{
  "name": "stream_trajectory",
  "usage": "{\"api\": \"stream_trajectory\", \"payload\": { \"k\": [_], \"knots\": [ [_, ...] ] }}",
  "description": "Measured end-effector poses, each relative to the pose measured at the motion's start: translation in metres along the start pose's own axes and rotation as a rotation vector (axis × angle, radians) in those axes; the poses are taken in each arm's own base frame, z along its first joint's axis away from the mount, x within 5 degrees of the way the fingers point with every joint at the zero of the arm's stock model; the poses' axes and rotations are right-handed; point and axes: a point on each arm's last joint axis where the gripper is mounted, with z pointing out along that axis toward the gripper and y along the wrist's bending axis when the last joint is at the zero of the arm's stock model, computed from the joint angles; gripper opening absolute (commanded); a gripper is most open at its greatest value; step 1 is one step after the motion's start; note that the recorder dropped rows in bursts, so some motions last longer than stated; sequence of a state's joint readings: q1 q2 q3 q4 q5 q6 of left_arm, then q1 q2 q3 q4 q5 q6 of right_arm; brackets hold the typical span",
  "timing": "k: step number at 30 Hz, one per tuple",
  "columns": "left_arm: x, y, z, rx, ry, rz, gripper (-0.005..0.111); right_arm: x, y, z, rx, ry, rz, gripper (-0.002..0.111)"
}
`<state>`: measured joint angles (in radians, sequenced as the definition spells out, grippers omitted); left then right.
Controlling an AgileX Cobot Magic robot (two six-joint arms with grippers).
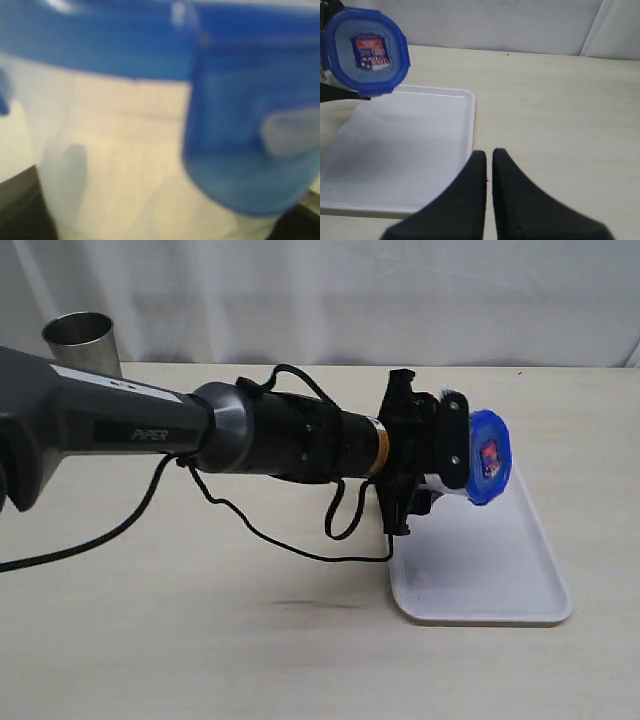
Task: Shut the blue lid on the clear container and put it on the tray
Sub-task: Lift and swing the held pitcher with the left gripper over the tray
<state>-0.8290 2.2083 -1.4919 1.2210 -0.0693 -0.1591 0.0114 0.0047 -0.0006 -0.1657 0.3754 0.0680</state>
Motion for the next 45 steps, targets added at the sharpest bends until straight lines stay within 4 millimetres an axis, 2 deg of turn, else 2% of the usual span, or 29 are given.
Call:
{"api": "stream_trajectory", "payload": {
  "k": [5,11,19,30,38,41,45],
  "knots": [
    [-0.02,-0.006,-0.001,-0.017,0.162,0.316,0.0,0.0,0.0,0.0,0.0,0.0,0.0,0.005],
    [-0.029,-0.006,-0.007,-0.02,0.372,0.606,0.0,0.0,0.0,0.0,0.0,0.0,0.0,0.005],
    [-0.041,-0.003,-0.02,-0.105,0.614,0.867,0.0,0.0,0.0,0.0,0.0,0.0,0.0,0.005],
    [-0.063,-0.014,-0.022,-0.132,0.59,0.938,0.0,0.0,0.0,0.0,0.0,0.0,0.0,0.005],
    [-0.069,-0.018,-0.02,-0.132,0.549,0.944,0.0,0.0,0.0,0.0,0.0,0.0,0.0,0.005],
    [-0.071,-0.02,-0.019,-0.144,0.514,0.873,0.0,0.0,0.0,0.0,0.0,0.0,0.0,0.005],
    [-0.076,-0.024,-0.016,-0.166,0.408,0.684,0.0,0.0,0.0,0.0,0.0,0.0,0.0,0.005]
  ]
}}
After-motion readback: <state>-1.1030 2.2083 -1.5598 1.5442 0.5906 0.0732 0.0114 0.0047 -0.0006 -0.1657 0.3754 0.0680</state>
